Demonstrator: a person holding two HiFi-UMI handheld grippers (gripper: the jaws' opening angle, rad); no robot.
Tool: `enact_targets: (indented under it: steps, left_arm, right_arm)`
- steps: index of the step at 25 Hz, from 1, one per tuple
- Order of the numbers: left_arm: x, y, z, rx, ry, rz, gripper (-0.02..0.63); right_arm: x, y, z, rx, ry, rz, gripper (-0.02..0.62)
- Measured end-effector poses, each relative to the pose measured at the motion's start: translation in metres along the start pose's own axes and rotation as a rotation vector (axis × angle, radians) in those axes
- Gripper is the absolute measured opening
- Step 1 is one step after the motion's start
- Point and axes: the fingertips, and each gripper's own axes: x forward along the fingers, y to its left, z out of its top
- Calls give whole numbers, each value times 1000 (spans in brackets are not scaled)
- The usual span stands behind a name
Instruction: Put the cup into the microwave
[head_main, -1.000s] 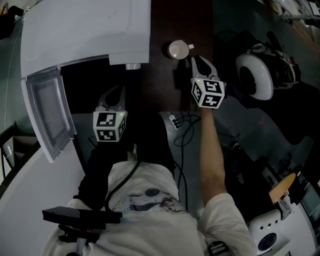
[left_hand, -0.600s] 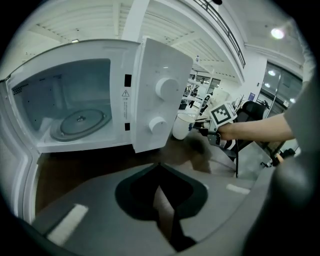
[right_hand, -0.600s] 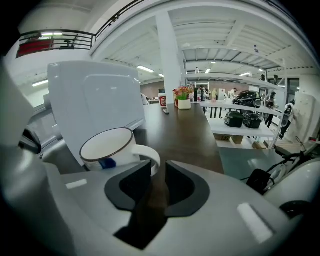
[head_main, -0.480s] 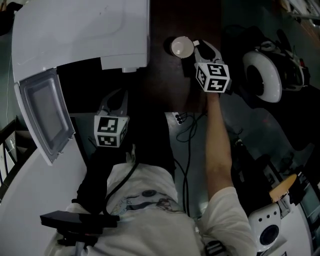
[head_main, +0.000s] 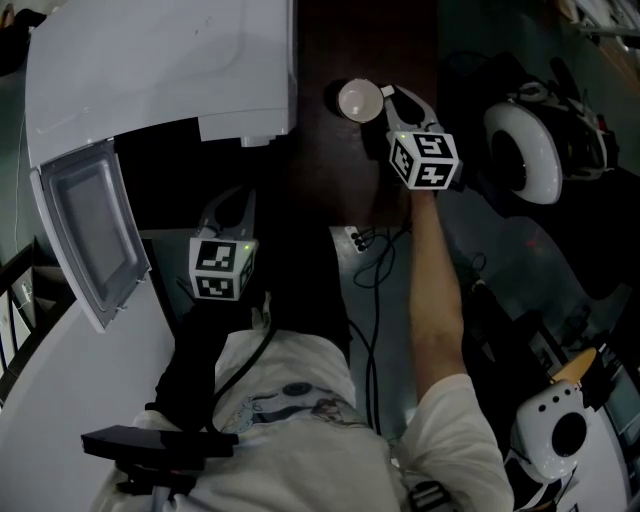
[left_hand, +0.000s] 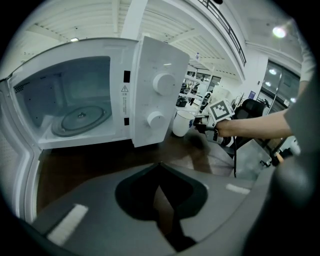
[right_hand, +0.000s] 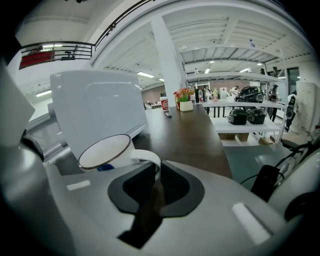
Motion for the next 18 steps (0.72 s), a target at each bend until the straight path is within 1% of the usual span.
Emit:
enact_targets:
  steps: [2, 6, 11, 15, 18]
  left_arm:
    - [-1, 0, 0, 4, -7, 0, 0]
    - [-4, -1, 2, 6, -28, -6, 0]
    - [-14, 0, 0, -8, -40, -5, 0]
    - [-25, 4, -6, -11, -75, -2, 0]
    - [-39, 9, -11, -29, -99, 0, 0]
  right_arm:
    - [-4, 3, -2, 17, 1, -11, 35]
    - [-17, 13, -6, 19, 11, -31, 34]
    - [-41, 34, -1, 51, -30, -40, 34]
    - [-66, 60, 5, 51, -61, -49, 34]
    - [-87, 90, 4, 56, -64, -40, 34]
